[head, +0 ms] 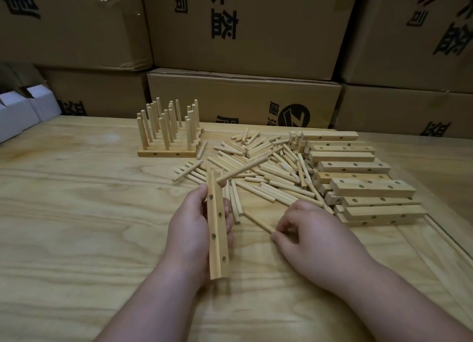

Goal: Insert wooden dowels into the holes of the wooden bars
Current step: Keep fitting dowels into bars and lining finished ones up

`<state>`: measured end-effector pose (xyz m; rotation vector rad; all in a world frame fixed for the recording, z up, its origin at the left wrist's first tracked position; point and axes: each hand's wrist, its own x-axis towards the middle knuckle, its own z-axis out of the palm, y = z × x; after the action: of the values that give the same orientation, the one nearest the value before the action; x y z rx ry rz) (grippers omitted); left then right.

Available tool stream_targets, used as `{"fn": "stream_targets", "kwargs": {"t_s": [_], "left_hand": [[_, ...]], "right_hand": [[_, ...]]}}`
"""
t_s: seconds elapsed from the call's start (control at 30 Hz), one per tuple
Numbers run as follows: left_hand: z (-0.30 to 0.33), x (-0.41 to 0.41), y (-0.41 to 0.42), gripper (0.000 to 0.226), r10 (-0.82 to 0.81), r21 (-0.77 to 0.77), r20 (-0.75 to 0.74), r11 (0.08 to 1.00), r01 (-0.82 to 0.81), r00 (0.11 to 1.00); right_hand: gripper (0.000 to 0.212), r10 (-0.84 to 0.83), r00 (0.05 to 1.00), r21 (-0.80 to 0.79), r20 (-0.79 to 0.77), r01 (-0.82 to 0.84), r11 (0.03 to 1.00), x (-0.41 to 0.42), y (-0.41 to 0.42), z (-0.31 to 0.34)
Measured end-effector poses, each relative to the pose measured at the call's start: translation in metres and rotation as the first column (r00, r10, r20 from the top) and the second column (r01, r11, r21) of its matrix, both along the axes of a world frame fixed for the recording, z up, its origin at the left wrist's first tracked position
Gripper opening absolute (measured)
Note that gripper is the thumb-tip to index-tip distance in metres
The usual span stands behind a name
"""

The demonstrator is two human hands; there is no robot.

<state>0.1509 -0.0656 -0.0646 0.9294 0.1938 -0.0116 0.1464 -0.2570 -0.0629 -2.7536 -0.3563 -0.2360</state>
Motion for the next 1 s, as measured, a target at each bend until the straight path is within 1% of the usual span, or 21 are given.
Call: {"fn": "stream_targets", "kwargs": {"t_s": [0.07,0.13,0.23,0.27,0.37,0.53,0.6,0.67,0.73,0.87,1.0], "left_hand": [[-0.003,0.0,-0.001,0.039,0.0,0.032,0.013,0.999,0.0,1.0],[-0.005,0.001,-0.003,0.039,0.011,0.059,0.019,0.998,-0.012,1.0],[-0.006,0.002,-0.003,0.04,0.037,0.093,0.019,0.995,-0.039,0.999],[-0.006,0.002,-0.003,0.041,0.045,0.098,0.02,0.994,-0.047,0.999],[-0.004,0.001,-0.005,0.044,0.067,0.089,0.022,0.994,-0.068,0.998],[0.0,-0.001,-0.006,0.052,0.087,0.133,0.017,0.987,-0.088,0.996],[0.0,-0.001,-0.006,0.048,0.097,0.149,0.024,0.984,-0.1,0.995],[0.0,-0.001,-0.007,0.038,0.1,0.164,0.043,0.981,-0.106,0.994],[0.0,-0.001,-0.007,0.033,0.09,0.181,0.063,0.978,-0.1,0.994],[0.0,-0.003,-0.006,0.036,0.074,0.208,0.095,0.974,-0.092,0.993],[0.001,-0.004,-0.006,0.04,0.066,0.208,0.09,0.975,-0.084,0.994]], "right_hand": [[0.014,-0.037,0.998,0.054,0.044,0.035,0.998,0.001,-0.001,0.002],[0.011,-0.057,0.994,0.171,0.094,0.04,0.984,0.0,-0.002,0.006],[0.006,0.025,0.994,0.41,0.11,-0.069,0.91,-0.003,-0.003,0.017],[0.006,0.063,0.991,0.449,0.117,-0.109,0.887,-0.004,-0.002,0.02],[0.003,0.137,0.982,0.44,0.129,-0.18,0.88,-0.007,-0.001,0.023],[0.006,0.172,0.976,0.434,0.137,-0.215,0.875,-0.007,-0.002,0.024],[0.009,0.194,0.968,0.435,0.161,-0.246,0.866,-0.007,-0.002,0.026],[0.012,0.222,0.958,0.433,0.183,-0.281,0.856,-0.009,-0.002,0.03],[0.014,0.252,0.95,0.438,0.182,-0.308,0.845,-0.01,-0.002,0.032],[0.017,0.297,0.939,0.46,0.175,-0.344,0.819,-0.012,0.0,0.034],[0.016,0.265,0.954,0.52,0.143,-0.3,0.8,-0.012,0.0,0.034]]}}
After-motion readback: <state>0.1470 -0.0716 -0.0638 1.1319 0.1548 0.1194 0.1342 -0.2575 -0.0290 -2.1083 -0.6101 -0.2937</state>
